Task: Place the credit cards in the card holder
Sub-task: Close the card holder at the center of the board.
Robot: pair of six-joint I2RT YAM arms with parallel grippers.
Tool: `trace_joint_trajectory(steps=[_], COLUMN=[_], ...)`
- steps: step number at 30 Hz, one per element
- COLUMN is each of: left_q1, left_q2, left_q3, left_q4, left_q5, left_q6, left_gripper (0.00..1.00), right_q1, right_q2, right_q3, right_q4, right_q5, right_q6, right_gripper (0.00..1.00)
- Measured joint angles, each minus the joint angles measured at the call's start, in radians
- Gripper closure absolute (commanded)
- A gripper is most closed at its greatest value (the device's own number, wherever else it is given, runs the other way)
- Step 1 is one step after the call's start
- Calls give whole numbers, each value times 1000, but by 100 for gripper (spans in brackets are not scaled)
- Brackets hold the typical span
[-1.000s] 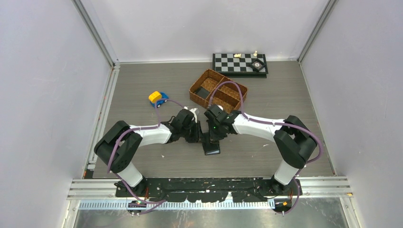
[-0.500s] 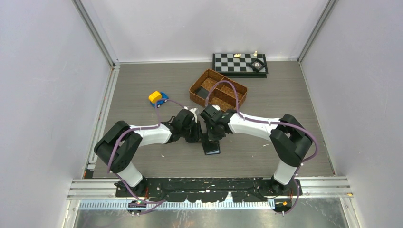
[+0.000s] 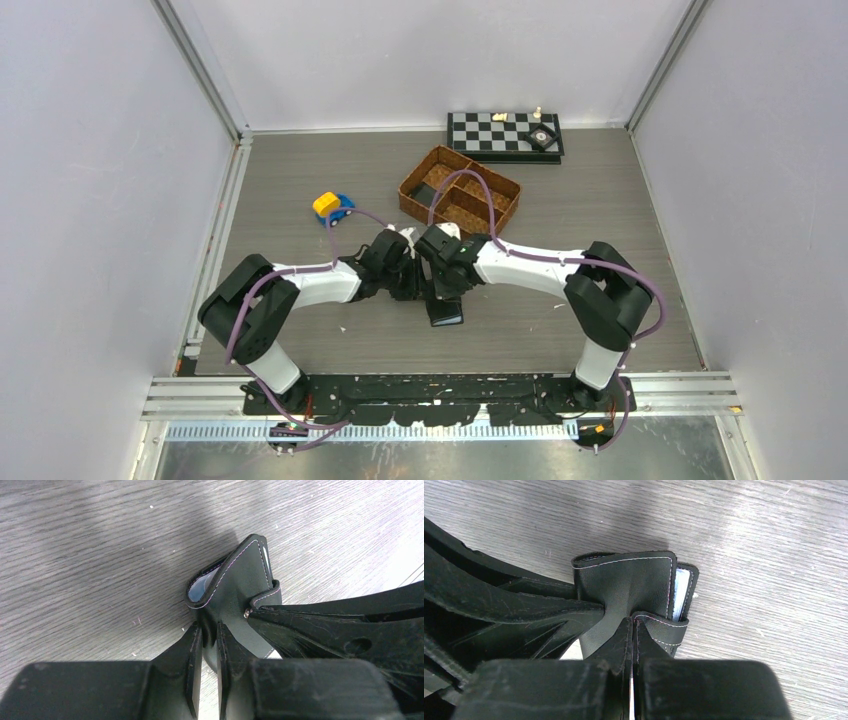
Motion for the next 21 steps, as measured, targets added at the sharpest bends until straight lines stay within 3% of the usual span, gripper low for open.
trace_joint_trajectory(steps=[21], left_q1=[0], left_q2=[-3], left_q3=[-8], left_q4=[12], left_q5=[1], left_q6=[-6], left_gripper=[94], right_q1=[40], right_q2=[63], right_q3=[60], right_q4=[-68], right_q5=[79], right_q6=[35], right_gripper=[100])
